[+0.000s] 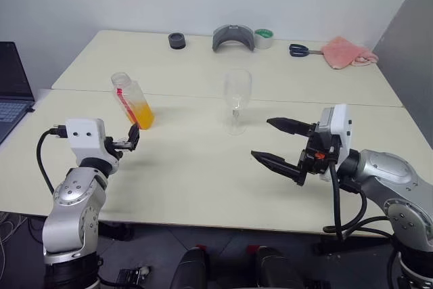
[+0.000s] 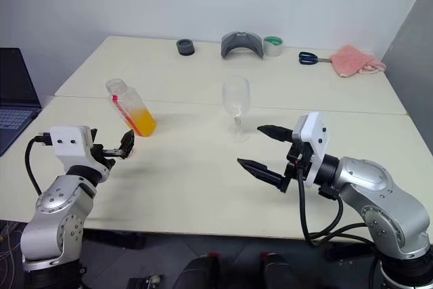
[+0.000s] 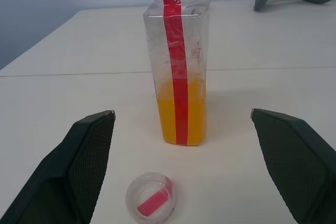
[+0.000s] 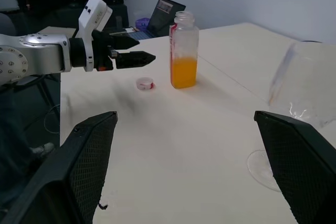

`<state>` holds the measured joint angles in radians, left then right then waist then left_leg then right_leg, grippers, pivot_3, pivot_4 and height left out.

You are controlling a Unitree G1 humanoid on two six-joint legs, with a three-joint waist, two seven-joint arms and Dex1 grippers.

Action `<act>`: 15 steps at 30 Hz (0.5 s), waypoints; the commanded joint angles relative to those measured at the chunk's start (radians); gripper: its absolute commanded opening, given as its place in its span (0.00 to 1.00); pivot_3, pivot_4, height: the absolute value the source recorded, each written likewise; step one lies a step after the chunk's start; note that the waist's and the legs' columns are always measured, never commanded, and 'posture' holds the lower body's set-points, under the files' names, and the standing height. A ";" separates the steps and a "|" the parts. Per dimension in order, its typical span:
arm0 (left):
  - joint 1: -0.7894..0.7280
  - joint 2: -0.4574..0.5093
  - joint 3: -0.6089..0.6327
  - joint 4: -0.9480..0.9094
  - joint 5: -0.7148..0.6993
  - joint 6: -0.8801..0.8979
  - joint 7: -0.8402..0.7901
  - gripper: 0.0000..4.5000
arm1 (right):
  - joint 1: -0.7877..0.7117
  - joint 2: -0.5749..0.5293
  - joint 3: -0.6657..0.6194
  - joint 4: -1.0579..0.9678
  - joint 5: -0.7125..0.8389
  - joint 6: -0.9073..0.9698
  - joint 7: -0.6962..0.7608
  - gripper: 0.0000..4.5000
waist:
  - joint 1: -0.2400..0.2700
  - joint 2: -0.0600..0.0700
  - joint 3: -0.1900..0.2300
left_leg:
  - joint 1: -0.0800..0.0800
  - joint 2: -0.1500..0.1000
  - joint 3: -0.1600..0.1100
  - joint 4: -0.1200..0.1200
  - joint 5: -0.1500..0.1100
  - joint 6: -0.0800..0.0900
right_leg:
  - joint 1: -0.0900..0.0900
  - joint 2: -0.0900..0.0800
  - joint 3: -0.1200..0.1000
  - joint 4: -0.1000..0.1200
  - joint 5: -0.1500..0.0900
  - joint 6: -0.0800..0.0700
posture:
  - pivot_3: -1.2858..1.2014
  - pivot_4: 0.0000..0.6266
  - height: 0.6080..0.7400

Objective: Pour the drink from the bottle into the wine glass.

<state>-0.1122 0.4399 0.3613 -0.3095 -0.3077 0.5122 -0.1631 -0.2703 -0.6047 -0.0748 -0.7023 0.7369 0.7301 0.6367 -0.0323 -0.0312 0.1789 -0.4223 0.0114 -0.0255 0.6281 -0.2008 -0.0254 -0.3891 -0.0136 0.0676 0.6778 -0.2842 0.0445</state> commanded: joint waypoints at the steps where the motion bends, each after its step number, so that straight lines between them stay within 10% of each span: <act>1: -0.029 0.025 0.027 0.002 0.007 -0.034 -0.012 1.00 | -0.010 -0.007 -0.026 -0.040 0.033 -0.007 -0.015 0.99 | 0.000 0.000 0.000 | 0.000 0.000 0.000 0.000 0.000 0.000 | 0.000 0.000 0.000 0.000 0.000 0.000 | 0.52 0.24 1.00; 15: -0.096 0.060 0.039 0.123 0.002 -0.087 -0.044 1.00 | -0.027 -0.015 -0.022 -0.037 0.067 0.000 -0.042 0.99 | 0.000 0.000 0.000 | 0.000 0.000 0.000 0.000 0.000 0.000 | 0.000 0.000 0.000 0.000 0.000 0.000 | 0.52 0.24 1.00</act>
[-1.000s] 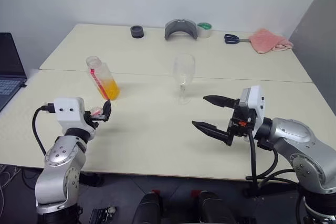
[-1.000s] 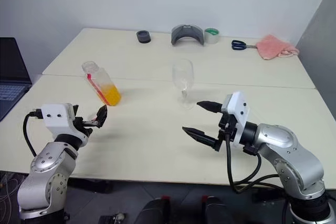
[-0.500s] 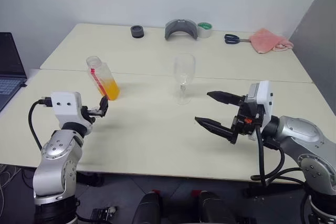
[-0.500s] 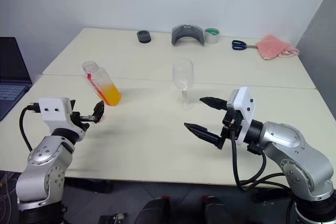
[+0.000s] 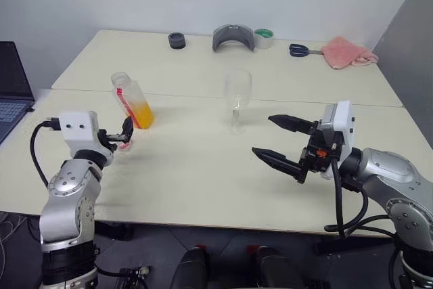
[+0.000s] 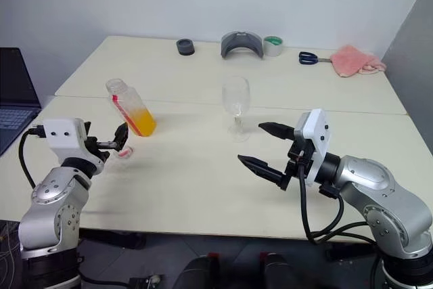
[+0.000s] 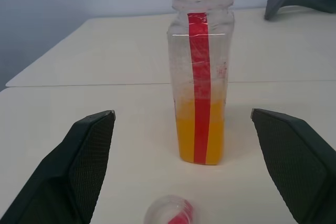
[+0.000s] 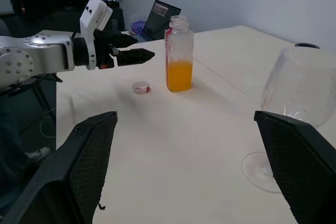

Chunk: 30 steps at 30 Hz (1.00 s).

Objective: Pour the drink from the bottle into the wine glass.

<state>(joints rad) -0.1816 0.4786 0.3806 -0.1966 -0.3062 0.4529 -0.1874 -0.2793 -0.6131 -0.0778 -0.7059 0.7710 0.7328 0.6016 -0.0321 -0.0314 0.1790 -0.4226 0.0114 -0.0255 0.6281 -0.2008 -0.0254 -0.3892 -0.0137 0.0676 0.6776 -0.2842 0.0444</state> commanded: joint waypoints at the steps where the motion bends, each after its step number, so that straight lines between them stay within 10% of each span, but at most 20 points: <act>1: -0.032 0.024 0.018 0.022 -0.002 -0.033 -0.028 1.00 | -0.021 -0.006 -0.020 -0.032 0.038 -0.001 -0.007 0.99 | 0.000 0.000 0.000 | 0.000 0.000 0.000 0.000 0.000 0.000 | 0.000 0.000 0.000 0.000 0.000 0.000 | 0.52 0.24 1.00; 30: -0.237 0.064 -0.028 0.314 0.041 -0.170 -0.139 1.00 | -0.041 -0.050 -0.047 -0.037 0.151 0.041 -0.073 0.99 | 0.000 0.000 0.000 | -0.001 0.000 -0.001 0.000 0.000 0.000 | 0.000 0.000 -0.001 0.000 0.001 -0.001 | 0.52 0.24 1.00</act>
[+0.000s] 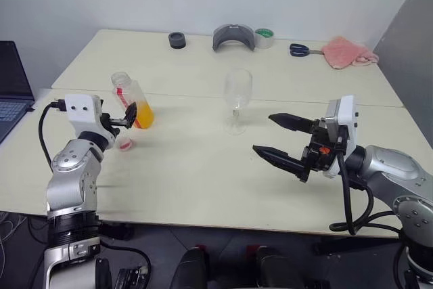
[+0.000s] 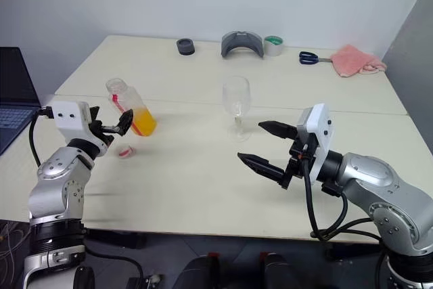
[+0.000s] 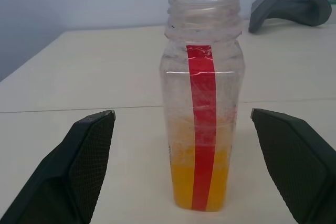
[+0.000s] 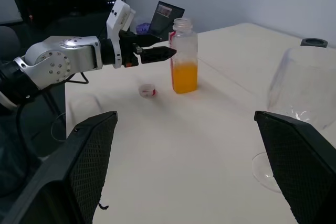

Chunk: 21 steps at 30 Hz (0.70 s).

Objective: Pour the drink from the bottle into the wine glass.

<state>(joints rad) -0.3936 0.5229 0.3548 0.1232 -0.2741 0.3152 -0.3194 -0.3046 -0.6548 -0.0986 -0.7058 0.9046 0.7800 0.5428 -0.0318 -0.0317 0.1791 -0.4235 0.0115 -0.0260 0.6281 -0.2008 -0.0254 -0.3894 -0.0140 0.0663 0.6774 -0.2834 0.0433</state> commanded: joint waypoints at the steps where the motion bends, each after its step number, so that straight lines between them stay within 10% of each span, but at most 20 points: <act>1: -0.029 0.020 -0.002 -0.002 0.010 -0.035 -0.008 1.00 | -0.017 -0.009 -0.025 -0.038 0.018 -0.006 -0.018 0.99 | 0.000 0.000 0.000 | 0.000 0.000 0.000 0.000 0.000 0.000 | 0.000 0.000 0.000 0.000 0.000 0.000 | 0.52 0.24 1.00; 21: -0.191 0.032 -0.059 0.298 0.052 -0.193 -0.095 1.00 | -0.037 -0.022 -0.026 -0.054 0.048 0.015 -0.082 0.99 | 0.000 0.000 0.000 | -0.002 -0.001 0.000 0.000 0.000 0.000 | 0.000 0.000 -0.002 0.000 0.000 0.000 | 0.52 0.24 1.00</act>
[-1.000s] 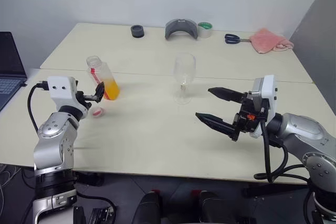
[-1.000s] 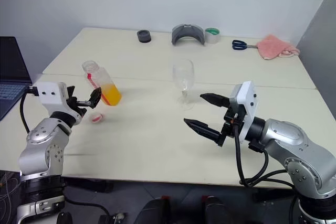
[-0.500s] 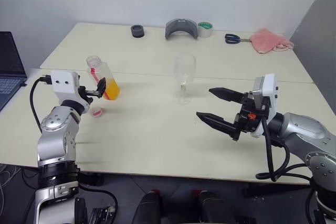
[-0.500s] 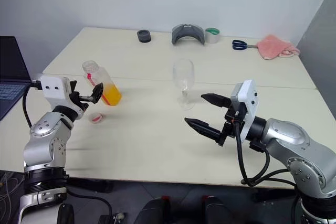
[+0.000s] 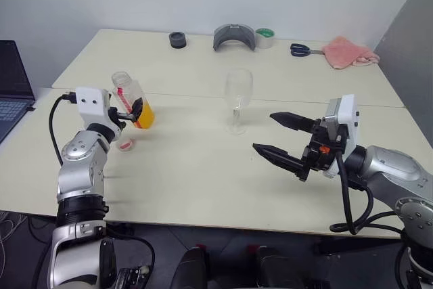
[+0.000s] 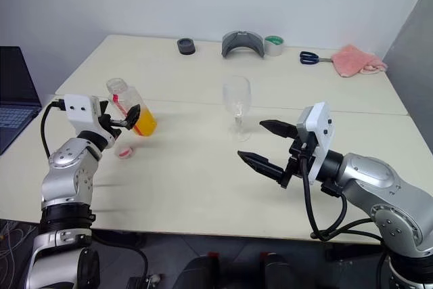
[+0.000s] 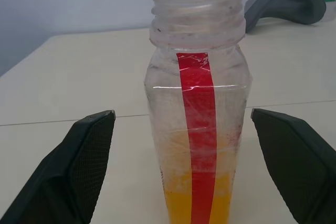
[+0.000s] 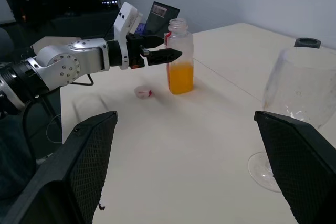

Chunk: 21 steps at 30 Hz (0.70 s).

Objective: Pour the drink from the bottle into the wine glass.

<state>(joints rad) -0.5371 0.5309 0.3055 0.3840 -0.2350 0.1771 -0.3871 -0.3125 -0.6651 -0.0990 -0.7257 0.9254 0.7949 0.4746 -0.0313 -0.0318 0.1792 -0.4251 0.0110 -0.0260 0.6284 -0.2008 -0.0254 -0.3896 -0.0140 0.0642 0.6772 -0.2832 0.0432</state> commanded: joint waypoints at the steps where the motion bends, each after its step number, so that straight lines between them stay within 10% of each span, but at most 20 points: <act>1: -0.057 0.025 -0.013 0.059 0.014 -0.067 -0.033 1.00 | -0.033 -0.012 -0.026 -0.034 0.030 0.003 -0.017 0.99 | 0.000 0.000 0.000 | 0.000 0.000 0.000 0.000 0.000 0.000 | 0.000 0.000 0.000 0.000 0.000 0.000 | 0.52 0.24 1.00; 21: -0.270 0.036 -0.066 0.513 0.089 -0.328 -0.096 1.00 | 0.017 -0.040 -0.041 -0.057 0.026 -0.013 -0.038 0.99 | 0.000 0.000 0.000 | -0.002 -0.001 0.000 0.000 0.000 0.000 | 0.000 0.000 -0.002 0.000 0.000 0.000 | 0.52 0.24 1.00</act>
<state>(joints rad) -0.7758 0.5481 0.2420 0.8901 -0.1556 -0.1150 -0.4899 -0.2940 -0.6958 -0.1072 -0.7449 0.9578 0.8105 0.4334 -0.0310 -0.0321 0.1792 -0.4268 0.0102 -0.0263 0.6284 -0.2008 -0.0254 -0.3901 -0.0142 0.0621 0.6773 -0.2828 0.0428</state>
